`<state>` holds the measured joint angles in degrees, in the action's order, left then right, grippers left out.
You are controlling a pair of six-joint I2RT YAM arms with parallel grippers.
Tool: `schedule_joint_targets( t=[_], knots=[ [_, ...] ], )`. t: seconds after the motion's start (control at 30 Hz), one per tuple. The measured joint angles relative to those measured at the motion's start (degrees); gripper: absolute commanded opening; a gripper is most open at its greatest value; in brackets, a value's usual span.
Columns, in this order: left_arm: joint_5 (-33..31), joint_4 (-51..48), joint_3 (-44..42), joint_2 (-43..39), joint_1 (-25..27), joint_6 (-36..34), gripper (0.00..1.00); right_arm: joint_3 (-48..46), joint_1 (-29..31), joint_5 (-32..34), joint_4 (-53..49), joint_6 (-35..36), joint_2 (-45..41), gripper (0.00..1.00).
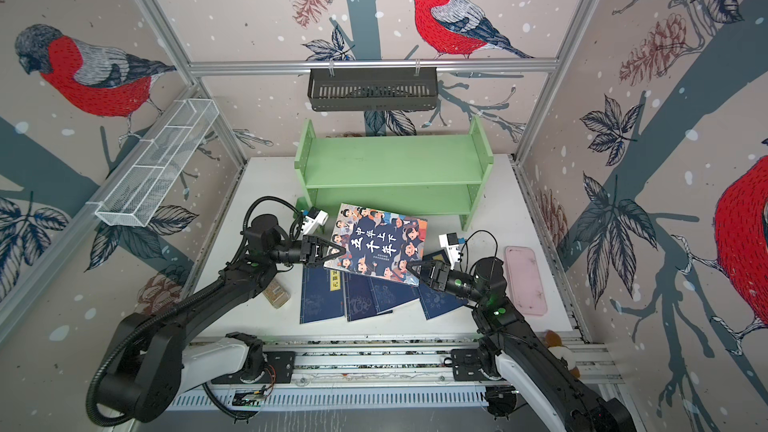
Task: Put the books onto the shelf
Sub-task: 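Lift the illustrated book off the blue books with both grippers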
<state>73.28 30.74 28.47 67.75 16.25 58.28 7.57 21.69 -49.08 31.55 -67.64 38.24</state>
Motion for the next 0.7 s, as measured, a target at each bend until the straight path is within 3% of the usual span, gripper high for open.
schedule_joint_targets(
  t=[0.5,0.7],
  knots=[
    [-0.1,2.9,-1.5,-0.7,-0.3,3.3,0.00,0.5,2.8,3.4,11.8,-4.4,7.4,0.57],
    [0.2,7.6,-2.8,-1.1,-0.3,6.3,0.00,1.6,4.3,4.1,14.0,-4.8,10.2,0.33]
  ],
)
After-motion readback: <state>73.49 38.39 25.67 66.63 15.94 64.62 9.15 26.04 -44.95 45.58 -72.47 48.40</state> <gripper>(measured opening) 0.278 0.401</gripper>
